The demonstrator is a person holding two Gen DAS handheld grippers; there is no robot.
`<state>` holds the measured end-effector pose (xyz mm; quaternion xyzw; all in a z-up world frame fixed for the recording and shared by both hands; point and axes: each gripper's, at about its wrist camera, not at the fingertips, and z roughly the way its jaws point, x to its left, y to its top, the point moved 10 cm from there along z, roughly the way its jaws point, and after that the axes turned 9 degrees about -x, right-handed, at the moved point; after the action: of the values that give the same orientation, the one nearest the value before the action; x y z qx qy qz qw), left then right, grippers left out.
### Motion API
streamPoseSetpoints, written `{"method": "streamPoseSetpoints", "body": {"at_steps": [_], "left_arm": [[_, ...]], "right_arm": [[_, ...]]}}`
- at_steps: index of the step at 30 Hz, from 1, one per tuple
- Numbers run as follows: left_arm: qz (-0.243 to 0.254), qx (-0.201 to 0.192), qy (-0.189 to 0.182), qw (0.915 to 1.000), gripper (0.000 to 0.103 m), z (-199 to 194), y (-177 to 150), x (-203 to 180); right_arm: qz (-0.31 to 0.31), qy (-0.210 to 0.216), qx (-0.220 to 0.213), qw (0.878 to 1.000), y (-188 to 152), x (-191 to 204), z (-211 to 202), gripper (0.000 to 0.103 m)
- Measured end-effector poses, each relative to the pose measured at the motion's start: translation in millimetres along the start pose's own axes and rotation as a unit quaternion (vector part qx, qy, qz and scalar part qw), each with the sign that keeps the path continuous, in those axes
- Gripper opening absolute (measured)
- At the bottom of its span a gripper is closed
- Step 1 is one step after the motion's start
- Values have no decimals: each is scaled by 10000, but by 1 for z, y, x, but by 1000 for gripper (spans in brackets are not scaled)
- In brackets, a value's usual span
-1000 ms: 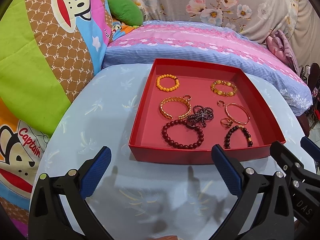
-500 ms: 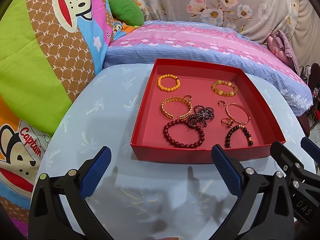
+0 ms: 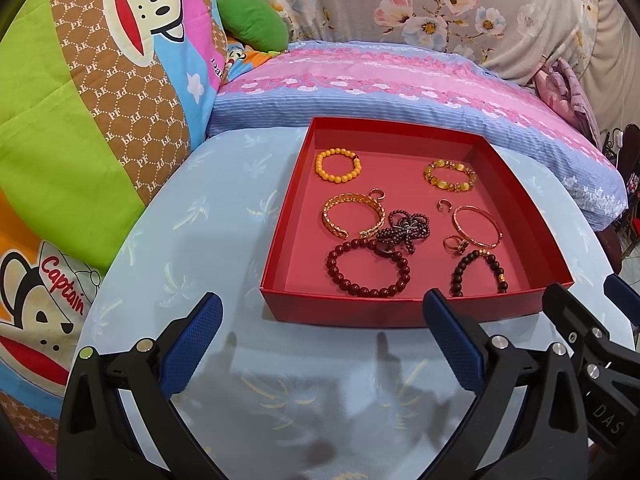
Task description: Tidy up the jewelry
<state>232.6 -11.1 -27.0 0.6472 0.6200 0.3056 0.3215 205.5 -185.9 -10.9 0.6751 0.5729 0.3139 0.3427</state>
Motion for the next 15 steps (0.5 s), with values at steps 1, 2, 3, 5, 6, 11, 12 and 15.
{"method": "streamPoseSetpoints", "body": {"at_steps": [1, 2, 3, 5, 6, 11, 12, 15], "left_arm": [[15, 4, 9, 10000, 96, 0, 0, 0], [34, 7, 16, 10000, 96, 1, 0, -1], [49, 11, 21, 10000, 96, 1, 0, 0], [46, 34, 20, 10000, 96, 2, 0, -1], [42, 42, 18, 10000, 96, 2, 0, 0], [54, 43, 23, 10000, 96, 2, 0, -1], [60, 41, 27, 10000, 96, 2, 0, -1], [60, 42, 27, 10000, 96, 2, 1, -2]], "right_arm": [[2, 0, 1, 10000, 0, 0, 0, 90], [0, -6, 8, 10000, 0, 0, 0, 90], [2, -9, 12, 10000, -1, -1, 0, 90], [8, -10, 14, 10000, -2, -4, -1, 90], [4, -13, 14, 10000, -2, -4, -1, 90], [13, -7, 20, 10000, -2, -4, -1, 90], [12, -9, 20, 10000, -2, -4, -1, 90], [10, -13, 14, 10000, -2, -5, -1, 90]]}}
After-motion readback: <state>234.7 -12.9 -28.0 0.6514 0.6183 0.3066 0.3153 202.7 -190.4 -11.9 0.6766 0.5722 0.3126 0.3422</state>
